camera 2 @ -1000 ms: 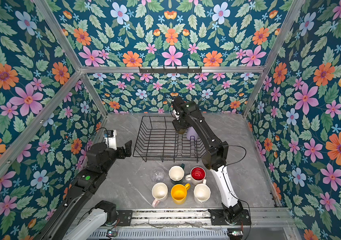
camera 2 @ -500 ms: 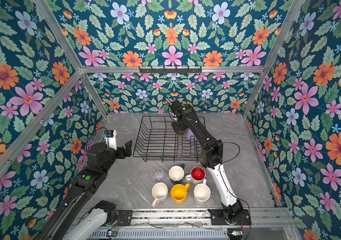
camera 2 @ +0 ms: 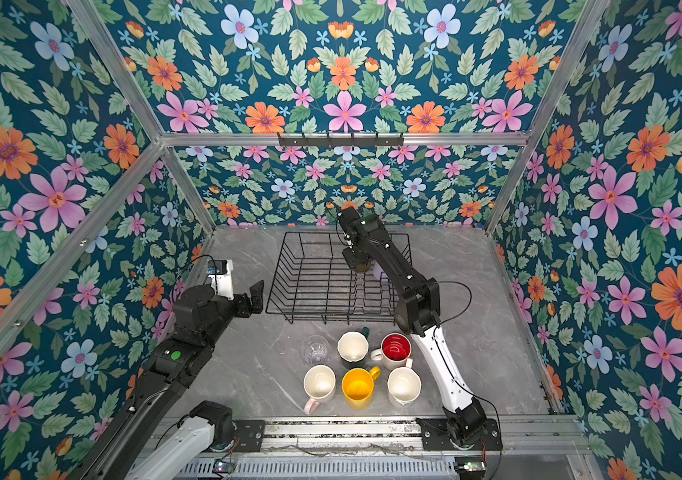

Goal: Load the cups into the dish rack
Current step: 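Set the gold tumbler upside down between tines and open the right gripper, then reach the left gripper down to the clear glass tumbler while right withdraws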

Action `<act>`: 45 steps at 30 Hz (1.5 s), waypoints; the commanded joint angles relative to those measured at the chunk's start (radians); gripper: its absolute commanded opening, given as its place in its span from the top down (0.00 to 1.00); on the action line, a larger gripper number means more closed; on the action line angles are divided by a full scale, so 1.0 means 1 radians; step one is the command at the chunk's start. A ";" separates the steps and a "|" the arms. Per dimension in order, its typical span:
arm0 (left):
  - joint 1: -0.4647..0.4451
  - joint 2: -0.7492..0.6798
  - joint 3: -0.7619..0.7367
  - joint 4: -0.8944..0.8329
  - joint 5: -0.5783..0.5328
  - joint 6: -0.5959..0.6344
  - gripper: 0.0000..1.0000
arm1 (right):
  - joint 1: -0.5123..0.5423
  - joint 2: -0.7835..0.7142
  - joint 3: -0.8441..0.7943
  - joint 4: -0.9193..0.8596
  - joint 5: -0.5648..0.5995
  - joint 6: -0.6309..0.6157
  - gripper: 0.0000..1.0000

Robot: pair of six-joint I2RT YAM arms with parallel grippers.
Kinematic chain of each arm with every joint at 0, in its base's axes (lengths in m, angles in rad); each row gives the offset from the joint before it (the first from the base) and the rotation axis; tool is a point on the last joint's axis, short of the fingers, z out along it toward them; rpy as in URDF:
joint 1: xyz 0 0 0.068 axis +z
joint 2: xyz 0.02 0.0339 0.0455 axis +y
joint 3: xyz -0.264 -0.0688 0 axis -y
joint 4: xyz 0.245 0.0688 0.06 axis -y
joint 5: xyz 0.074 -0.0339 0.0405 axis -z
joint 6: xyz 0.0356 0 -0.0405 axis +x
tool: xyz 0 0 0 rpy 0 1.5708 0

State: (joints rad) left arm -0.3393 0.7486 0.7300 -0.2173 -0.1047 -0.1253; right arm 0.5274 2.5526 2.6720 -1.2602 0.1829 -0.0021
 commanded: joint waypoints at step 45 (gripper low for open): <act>0.002 0.020 0.087 -0.255 0.036 -0.079 0.02 | 0.062 -0.601 -0.595 0.374 -0.265 0.178 0.11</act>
State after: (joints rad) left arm -0.3393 0.7731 0.7948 -0.3733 -0.0891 -0.1810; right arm 0.5900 2.0441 2.2211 -1.0576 -0.0402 0.1062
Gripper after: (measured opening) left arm 0.981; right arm 0.884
